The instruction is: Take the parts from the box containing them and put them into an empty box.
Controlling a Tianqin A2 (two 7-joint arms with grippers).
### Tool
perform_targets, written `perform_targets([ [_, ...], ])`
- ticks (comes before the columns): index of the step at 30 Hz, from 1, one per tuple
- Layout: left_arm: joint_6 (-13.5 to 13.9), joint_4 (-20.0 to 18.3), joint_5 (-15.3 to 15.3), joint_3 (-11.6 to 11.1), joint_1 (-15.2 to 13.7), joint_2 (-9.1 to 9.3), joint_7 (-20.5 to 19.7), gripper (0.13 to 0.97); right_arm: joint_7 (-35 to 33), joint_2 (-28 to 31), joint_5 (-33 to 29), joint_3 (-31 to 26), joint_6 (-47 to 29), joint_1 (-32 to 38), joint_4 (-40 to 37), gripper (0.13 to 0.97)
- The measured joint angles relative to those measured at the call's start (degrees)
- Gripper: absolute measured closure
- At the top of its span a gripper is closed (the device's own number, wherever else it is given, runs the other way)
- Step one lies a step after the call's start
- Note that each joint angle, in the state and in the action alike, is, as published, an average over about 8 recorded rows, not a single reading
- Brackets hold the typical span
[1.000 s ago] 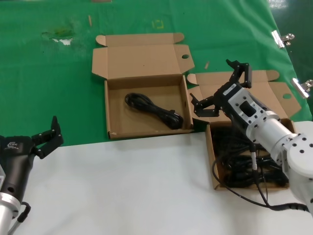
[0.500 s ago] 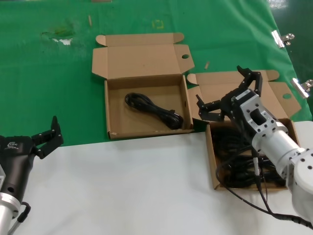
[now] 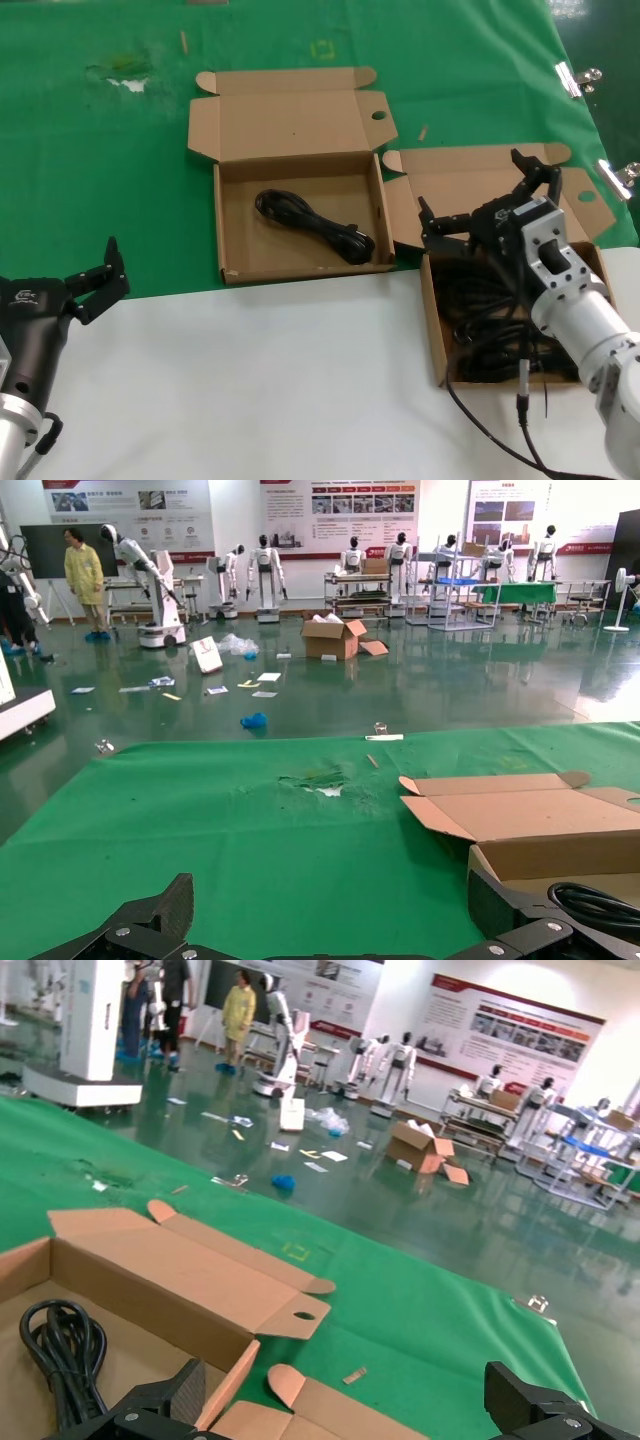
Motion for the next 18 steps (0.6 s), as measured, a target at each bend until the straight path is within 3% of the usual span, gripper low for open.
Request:
perform_targets([
  [18,0.0,0.0,0.0,0.0,0.0,0.00,0.0,0.132,4.4,-0.1,3.4,3.1,3.7,-7.6,7.3,0.129],
])
